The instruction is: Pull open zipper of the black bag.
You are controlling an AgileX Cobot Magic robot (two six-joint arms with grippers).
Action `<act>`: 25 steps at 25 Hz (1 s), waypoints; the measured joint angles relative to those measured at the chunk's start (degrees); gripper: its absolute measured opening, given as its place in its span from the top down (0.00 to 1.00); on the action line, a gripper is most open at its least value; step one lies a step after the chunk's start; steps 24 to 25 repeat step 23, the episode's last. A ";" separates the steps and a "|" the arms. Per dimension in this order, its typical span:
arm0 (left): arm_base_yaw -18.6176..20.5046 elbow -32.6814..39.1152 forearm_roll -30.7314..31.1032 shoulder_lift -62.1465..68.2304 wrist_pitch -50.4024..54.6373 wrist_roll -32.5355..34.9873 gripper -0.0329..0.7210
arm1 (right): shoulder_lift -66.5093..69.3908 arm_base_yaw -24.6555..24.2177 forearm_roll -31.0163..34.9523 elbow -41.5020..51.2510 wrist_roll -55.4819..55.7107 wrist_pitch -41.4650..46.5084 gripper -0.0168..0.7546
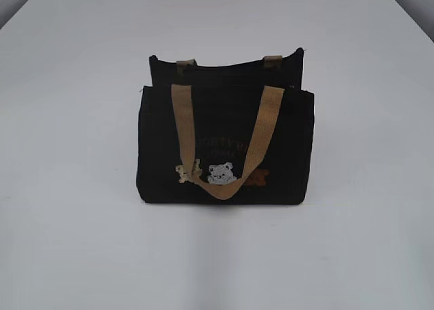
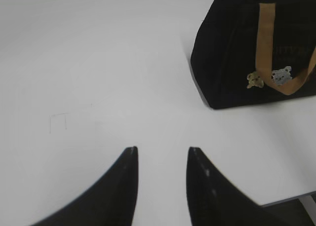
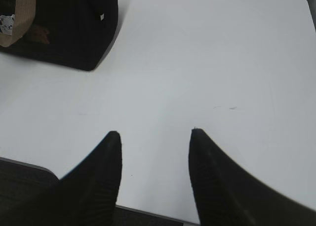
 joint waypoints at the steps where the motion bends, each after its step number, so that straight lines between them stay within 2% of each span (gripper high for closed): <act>1: 0.00 0.00 0.00 0.00 0.00 0.00 0.62 | 0.00 0.00 0.04 0.00 0.00 0.00 0.52; 5: 0.50 0.00 0.00 0.00 0.00 0.00 0.62 | 0.00 -0.06 0.04 0.00 0.00 0.00 0.52; 11: 8.59 0.00 0.00 0.00 0.00 0.00 0.62 | 0.00 -4.83 0.43 0.00 0.06 0.00 0.52; 25: 9.14 0.00 0.00 0.00 0.00 0.00 0.62 | 0.00 -5.31 0.74 0.00 0.06 0.00 0.52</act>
